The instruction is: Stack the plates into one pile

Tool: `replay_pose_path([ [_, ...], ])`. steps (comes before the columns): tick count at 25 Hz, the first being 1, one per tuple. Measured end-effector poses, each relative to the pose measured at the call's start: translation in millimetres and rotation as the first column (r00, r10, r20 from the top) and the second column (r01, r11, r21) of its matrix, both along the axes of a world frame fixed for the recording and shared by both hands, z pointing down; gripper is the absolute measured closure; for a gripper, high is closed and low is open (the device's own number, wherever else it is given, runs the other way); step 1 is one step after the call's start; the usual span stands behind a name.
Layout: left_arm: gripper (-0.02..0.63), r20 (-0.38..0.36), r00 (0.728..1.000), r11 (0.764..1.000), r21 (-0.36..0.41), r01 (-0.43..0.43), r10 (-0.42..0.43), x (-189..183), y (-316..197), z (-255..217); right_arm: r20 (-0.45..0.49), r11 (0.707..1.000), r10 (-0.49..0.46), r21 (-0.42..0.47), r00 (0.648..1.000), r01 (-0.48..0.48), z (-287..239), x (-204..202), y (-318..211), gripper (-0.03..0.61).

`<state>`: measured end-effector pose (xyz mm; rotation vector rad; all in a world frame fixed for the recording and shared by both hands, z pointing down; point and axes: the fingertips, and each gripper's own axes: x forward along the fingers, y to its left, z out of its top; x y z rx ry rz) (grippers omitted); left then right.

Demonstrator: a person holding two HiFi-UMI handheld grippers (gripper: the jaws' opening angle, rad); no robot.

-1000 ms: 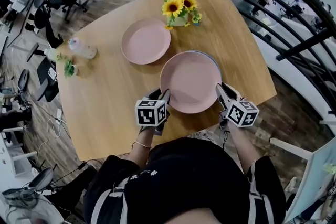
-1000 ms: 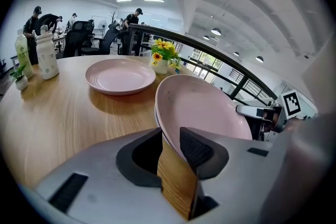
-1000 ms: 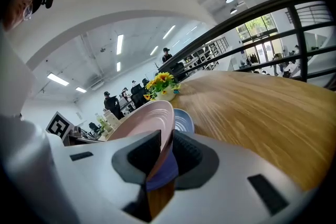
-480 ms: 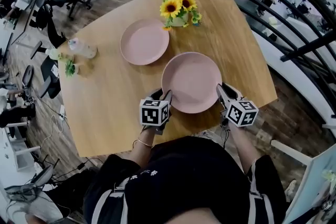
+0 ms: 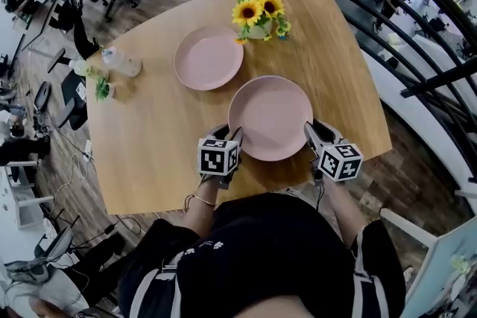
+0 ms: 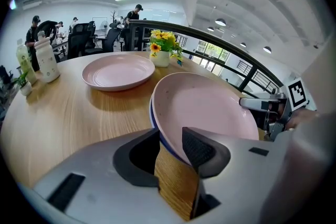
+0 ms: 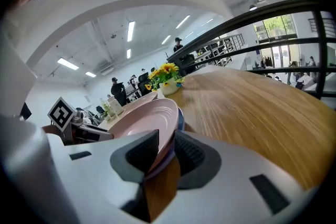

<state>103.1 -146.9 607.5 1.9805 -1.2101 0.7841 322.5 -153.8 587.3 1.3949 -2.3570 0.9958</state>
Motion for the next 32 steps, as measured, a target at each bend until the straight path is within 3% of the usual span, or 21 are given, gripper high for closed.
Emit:
replay_pose_path([
  [4,0.463,0.085,0.995,0.999,0.013,-0.046,0.045,1.8,-1.0,1.1,-0.019,1.0,-0.031,-0.003,0.999,0.031,3.4,0.1,-1.1,0.475],
  [16,0.445,0.167,0.983,0.994,0.053,-0.091,0.081,-0.7,2.0,4.5,-0.032,0.996,-0.083,0.017,0.996,0.084,2.6,0.7,-1.4,0.468],
  [22,0.444,0.147,0.989,0.997,0.066,-0.03,0.02,-12.0,1.3,-4.3,0.0,0.994,-0.082,0.075,0.997,0.082,-16.6,0.5,-8.7,0.474],
  [27,0.448,0.07,0.991,0.987,0.122,0.102,-0.111,-34.6,-4.7,-20.9,0.016,0.983,-0.091,0.159,0.996,0.087,-47.4,-6.2,-26.9,0.488],
  [29,0.457,0.022,0.988,0.979,0.141,0.15,-0.155,-47.2,-7.7,-28.6,-0.013,0.968,-0.113,0.226,0.993,0.113,-64.3,-15.3,-38.1,0.494],
  [32,0.499,-0.03,0.977,0.957,0.192,0.215,-0.213,-70.2,-14.7,-45.1,-0.114,0.919,-0.182,0.333,0.977,0.21,-90.8,-39.7,-54.2,0.497],
])
